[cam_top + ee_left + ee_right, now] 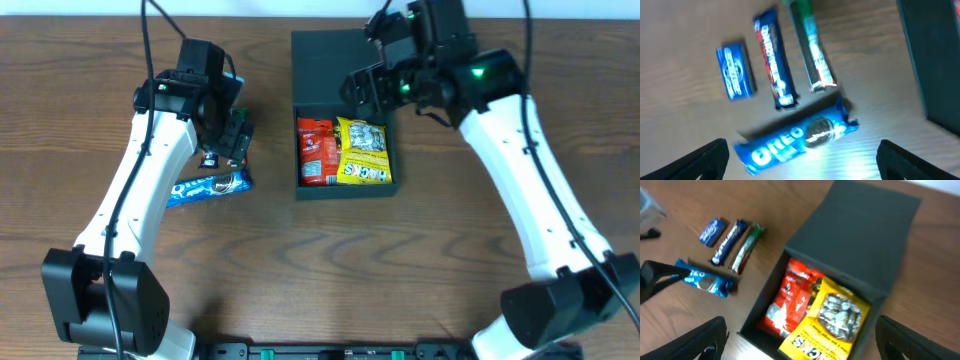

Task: Pack container
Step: 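Retract the right arm and reach the left gripper to the blue Oreo pack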

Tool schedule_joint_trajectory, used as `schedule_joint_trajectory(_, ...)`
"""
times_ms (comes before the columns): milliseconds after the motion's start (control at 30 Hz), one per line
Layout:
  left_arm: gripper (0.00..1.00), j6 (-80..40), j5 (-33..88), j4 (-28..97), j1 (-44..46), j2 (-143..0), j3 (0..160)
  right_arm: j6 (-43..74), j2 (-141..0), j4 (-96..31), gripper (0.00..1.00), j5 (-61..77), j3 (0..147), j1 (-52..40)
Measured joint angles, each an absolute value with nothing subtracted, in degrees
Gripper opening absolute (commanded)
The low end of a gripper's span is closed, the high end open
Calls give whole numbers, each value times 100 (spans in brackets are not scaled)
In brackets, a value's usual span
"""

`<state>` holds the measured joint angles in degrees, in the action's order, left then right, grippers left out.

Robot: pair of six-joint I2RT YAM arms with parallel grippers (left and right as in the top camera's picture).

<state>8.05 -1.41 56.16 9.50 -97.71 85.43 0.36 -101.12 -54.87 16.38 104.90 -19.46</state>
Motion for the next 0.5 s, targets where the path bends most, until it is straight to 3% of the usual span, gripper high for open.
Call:
schedule_joint_trajectory(267, 95, -2624, -237, 6602, 899, -9769, 8541, 36, -10092, -5544, 94, 1621, 10490, -1787)
schedule_joint_trajectory(500, 95, -5009, -342, 6602, 899, -9719, 7922, 36, -10092, -5756, 94, 1605, 10490, -1632)
